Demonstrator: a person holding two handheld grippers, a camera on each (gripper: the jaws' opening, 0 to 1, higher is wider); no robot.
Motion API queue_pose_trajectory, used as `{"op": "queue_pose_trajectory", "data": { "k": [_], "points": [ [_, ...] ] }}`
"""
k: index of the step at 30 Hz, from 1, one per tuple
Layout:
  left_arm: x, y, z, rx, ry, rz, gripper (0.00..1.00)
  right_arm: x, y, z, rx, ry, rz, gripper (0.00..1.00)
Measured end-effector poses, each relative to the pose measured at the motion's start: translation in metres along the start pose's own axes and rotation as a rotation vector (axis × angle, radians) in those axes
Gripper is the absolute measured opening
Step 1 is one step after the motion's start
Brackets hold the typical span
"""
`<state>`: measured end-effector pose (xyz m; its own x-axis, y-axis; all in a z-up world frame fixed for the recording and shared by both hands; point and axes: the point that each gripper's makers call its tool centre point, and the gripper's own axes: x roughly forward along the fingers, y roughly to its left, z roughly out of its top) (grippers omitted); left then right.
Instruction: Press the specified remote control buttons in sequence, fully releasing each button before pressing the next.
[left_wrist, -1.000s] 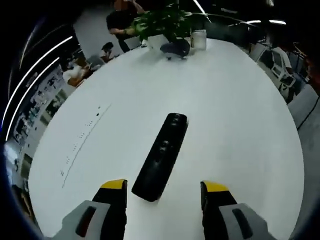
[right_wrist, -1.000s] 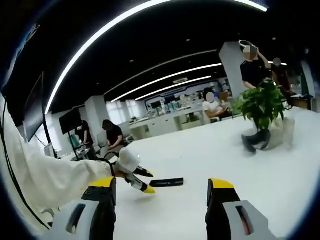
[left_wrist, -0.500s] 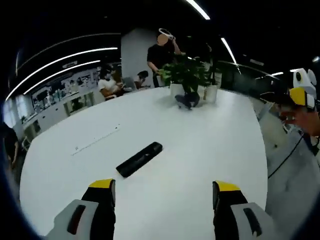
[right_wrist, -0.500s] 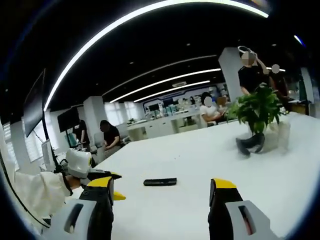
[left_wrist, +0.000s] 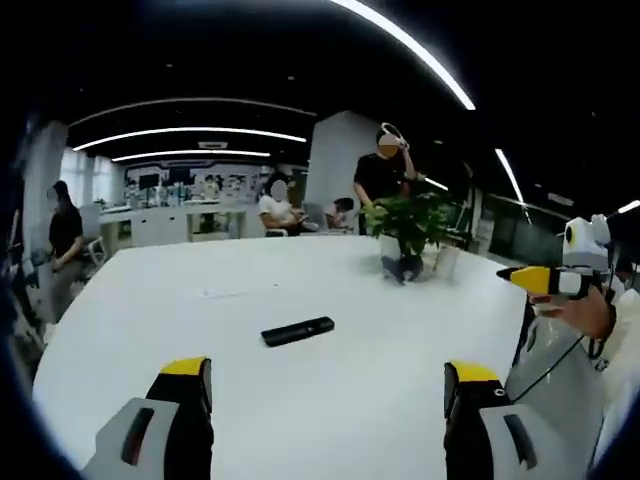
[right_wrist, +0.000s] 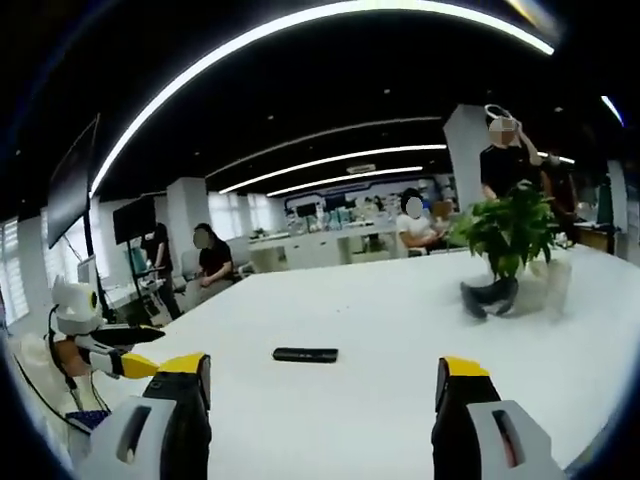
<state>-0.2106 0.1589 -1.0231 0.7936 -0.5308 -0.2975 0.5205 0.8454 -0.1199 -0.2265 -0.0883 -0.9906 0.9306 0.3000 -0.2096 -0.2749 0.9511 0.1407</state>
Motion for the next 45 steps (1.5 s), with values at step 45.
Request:
{"op": "queue_pose_trajectory", "data": {
  "k": [45],
  "points": [
    [-0.040, -0.016, 0.002, 0.075, -0.075, 0.153, 0.99, -0.008, -0.010, -0.019, 0.028, 0.057, -0.021, 0.97]
  ]
}}
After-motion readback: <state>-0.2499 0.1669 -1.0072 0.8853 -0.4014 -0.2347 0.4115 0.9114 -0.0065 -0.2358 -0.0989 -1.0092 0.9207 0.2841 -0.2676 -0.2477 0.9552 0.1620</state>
